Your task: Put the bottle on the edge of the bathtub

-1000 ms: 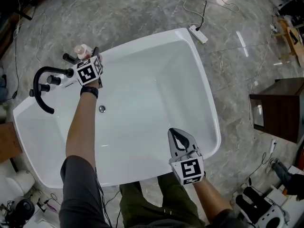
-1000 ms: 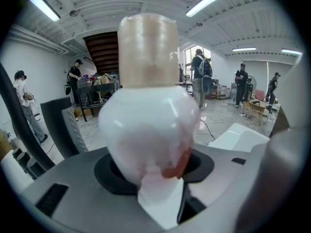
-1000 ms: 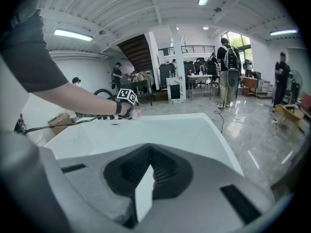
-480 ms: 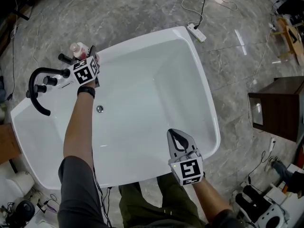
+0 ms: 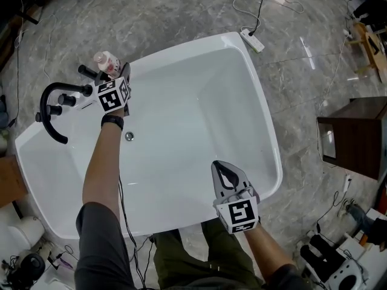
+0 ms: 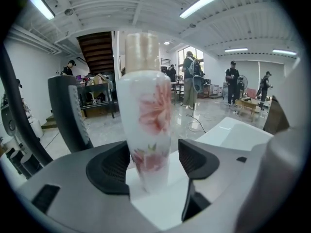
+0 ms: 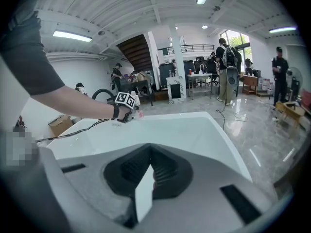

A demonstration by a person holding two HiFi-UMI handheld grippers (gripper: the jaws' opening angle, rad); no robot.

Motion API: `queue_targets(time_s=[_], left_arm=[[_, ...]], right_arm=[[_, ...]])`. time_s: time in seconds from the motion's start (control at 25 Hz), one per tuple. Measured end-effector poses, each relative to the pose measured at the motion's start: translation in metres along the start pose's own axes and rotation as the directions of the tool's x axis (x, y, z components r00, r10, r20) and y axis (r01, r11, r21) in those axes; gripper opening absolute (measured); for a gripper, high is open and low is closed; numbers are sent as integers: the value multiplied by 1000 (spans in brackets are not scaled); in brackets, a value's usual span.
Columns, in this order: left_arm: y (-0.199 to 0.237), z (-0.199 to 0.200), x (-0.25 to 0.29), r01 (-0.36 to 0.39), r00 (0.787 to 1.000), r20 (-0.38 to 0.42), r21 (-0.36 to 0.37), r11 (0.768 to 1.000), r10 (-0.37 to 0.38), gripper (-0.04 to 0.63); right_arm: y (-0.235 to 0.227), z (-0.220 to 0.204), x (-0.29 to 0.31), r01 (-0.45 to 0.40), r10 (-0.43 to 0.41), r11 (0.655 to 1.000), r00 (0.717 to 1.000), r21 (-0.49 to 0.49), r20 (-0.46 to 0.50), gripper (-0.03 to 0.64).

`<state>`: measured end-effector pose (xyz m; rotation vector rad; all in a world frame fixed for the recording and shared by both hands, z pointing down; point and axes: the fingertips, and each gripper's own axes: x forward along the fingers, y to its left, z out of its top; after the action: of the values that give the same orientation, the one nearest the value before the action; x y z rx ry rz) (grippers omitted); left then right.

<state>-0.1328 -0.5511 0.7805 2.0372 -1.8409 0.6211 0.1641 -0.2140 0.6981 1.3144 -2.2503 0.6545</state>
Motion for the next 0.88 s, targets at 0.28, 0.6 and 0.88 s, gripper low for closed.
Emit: queue_targets(time_s=[0.28, 0.6, 0.88], left_arm=[[-6, -24, -59, 63, 998, -10, -15, 998, -63, 324], [-22, -35, -193, 123, 992, 28, -4, 992, -123, 255], [-38, -18, -285, 190, 981, 29, 30, 981, -190, 228]], right_arm=[[20, 11, 2, -18, 18, 1000, 1000, 14, 10, 2], [53, 49, -5, -32, 32, 999, 998, 6, 60, 2], [92, 107, -33, -34, 37, 999, 991, -25, 127, 2]])
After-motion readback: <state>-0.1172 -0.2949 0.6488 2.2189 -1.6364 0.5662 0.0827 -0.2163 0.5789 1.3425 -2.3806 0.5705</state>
